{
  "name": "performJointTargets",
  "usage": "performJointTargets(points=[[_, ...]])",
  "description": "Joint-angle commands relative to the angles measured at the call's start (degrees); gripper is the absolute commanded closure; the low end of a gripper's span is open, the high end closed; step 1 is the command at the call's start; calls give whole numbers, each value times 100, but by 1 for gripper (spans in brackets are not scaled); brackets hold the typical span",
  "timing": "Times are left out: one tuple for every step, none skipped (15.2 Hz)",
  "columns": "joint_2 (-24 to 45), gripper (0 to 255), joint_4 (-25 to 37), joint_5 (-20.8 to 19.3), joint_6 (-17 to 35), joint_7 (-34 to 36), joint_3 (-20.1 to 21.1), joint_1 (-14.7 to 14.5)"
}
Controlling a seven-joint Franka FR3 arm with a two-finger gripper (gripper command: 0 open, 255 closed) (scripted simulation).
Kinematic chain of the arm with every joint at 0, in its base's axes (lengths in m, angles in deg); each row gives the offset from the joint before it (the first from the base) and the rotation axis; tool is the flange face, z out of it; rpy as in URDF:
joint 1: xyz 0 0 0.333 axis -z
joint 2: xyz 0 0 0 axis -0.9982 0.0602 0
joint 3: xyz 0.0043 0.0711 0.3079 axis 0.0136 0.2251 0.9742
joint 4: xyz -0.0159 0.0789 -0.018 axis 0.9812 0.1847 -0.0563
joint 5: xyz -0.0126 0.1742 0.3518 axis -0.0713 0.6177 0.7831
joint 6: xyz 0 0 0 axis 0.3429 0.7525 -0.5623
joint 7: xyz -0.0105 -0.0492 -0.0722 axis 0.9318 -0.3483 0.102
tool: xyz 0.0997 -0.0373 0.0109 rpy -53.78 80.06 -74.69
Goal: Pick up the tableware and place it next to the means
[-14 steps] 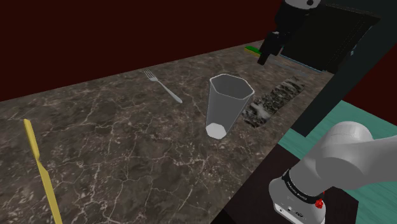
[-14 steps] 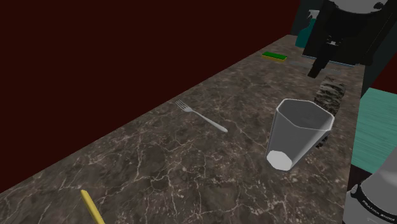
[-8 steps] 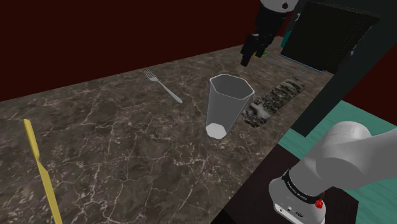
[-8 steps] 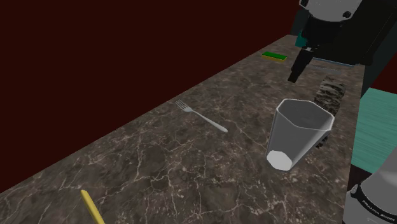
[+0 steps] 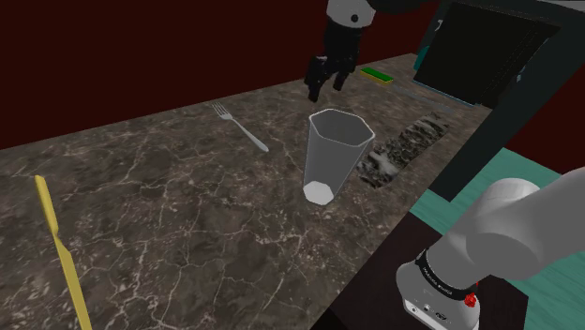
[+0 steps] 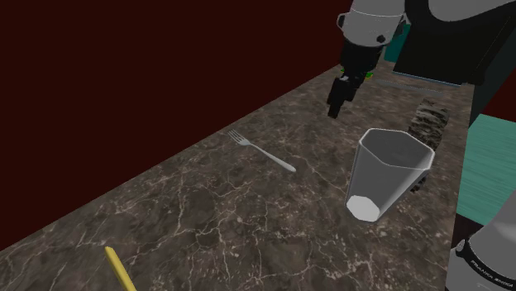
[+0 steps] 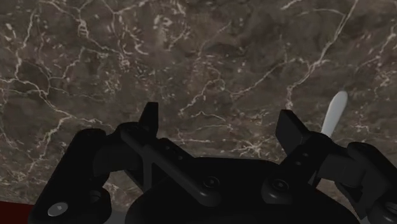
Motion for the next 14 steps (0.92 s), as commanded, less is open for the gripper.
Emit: performJointTargets(points=[[405, 0, 244, 32, 143, 180, 116, -26], [608, 0, 379, 37, 203, 259, 165, -37], [812, 0, 520, 37, 257, 338, 213, -49], [1019, 0, 669, 33, 305, 417, 260, -61], [1227, 0, 826, 25, 349, 496, 304, -75], [1438, 0, 990, 12, 386, 574, 347, -91], [1650, 0, 1161, -4, 418, 653, 388, -108], [1865, 0, 1341, -25, 444, 731, 427, -127], [2082, 0, 1529, -49, 463, 808, 464, -149], [2301, 0, 1726, -76, 476, 885, 497, -175], [2523, 0, 1932, -106, 482, 960, 528, -203], [2747, 0, 2148, -139, 482, 1034, 554, -236], [2975, 0, 2374, -174, 474, 1106, 577, -273], [3205, 0, 2611, -210, 459, 1176, 597, -314]])
